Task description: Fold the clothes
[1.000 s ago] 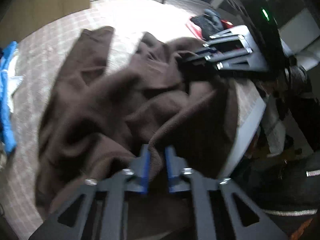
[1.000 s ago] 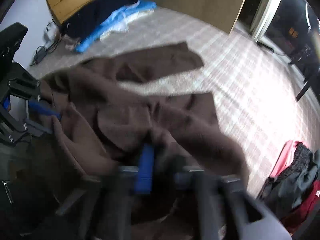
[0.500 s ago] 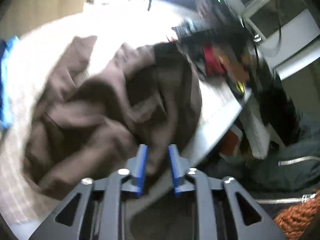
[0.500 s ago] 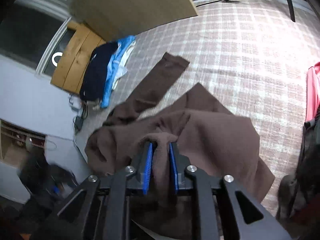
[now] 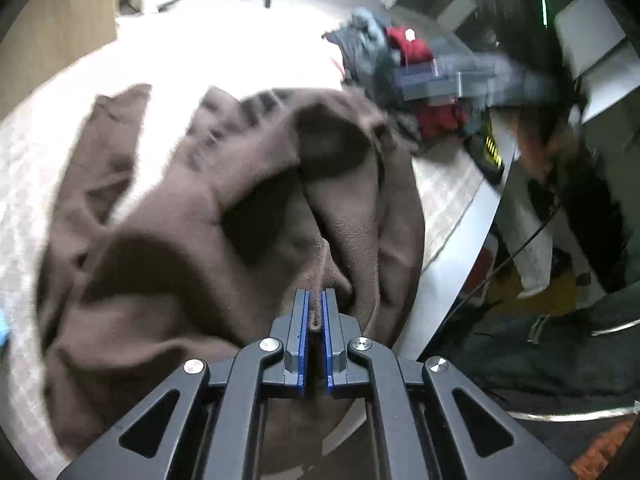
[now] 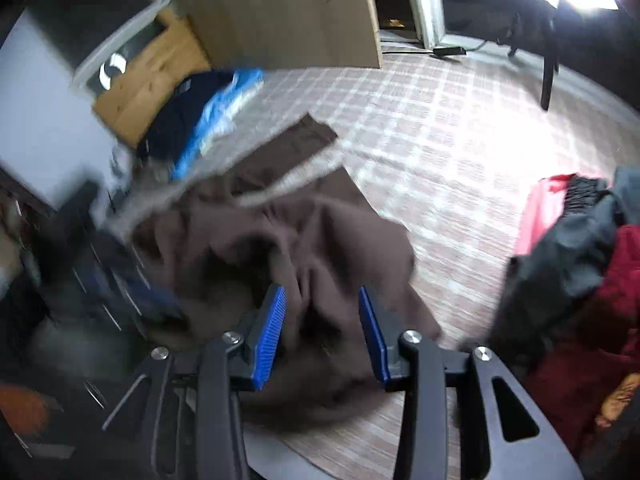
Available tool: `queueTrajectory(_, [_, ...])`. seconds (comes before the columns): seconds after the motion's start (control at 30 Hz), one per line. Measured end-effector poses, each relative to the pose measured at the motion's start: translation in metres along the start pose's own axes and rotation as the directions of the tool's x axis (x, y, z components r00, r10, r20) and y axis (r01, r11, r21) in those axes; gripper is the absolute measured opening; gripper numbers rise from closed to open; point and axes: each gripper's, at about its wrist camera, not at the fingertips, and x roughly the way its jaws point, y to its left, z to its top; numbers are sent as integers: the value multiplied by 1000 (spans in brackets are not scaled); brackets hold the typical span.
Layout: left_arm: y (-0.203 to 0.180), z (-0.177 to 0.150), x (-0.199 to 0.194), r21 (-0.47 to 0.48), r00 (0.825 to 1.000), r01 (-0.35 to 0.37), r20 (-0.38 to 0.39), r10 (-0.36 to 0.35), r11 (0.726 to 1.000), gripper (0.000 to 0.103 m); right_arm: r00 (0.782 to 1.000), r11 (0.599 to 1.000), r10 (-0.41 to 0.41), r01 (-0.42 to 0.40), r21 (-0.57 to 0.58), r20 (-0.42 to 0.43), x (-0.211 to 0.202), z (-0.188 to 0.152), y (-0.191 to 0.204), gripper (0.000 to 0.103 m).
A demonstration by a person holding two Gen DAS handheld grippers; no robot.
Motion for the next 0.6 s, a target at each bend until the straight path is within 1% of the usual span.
queueTrajectory(0.1, [13, 13, -34, -40, 997, -29, 65, 32, 999, 5, 998, 993, -53, 49, -106, -38, 16, -15, 10, 43])
queueTrajectory(0.2, [23, 26, -63, -54, 990, -71, 121, 77, 996, 5, 993, 983, -99, 88, -164, -59, 44, -15, 16, 42])
queueTrajectory(0.23, [26, 31, -70, -62, 986, -92, 130, 100, 994, 5, 994, 983, -82, 68, -172, -78, 50, -13, 18, 34])
queueTrajectory(0.3, [36, 41, -82, -71, 980, -126, 146, 135, 990, 5, 996, 982, -49, 35, -188, -70, 46, -7, 23, 10])
queueTrajectory(0.33, [40, 46, -88, -75, 976, -142, 155, 152, 987, 5, 997, 980, -32, 19, -196, -64, 44, -4, 25, 10])
queueTrajectory(0.4, [49, 59, -94, -91, 966, -172, 179, 186, 981, 5, 1000, 988, 28, -28, -149, -5, 21, 13, 17, 10])
queueTrajectory(0.47, [73, 77, -91, -126, 960, -173, 199, 196, 977, 6, 998, 997, 59, -57, -56, 25, 10, 33, -7, 10])
queueTrajectory(0.5, [87, 84, -88, -156, 958, -181, 196, 210, 971, 6, 997, 997, 72, -72, -7, 39, 5, 43, -19, 11])
queueTrajectory(0.53, [102, 90, -84, -191, 956, -195, 184, 230, 962, 7, 995, 995, 84, -87, 41, 54, 0, 53, -31, 25])
queueTrajectory(0.57, [114, 92, -81, -218, 953, -209, 175, 249, 953, 7, 999, 998, -14, 12, 61, 38, 2, 59, -40, 36])
queueTrajectory(0.6, [124, 90, -80, -240, 949, -224, 168, 268, 945, 6, 991, 989, -131, 130, 75, 15, 5, 65, -49, 48])
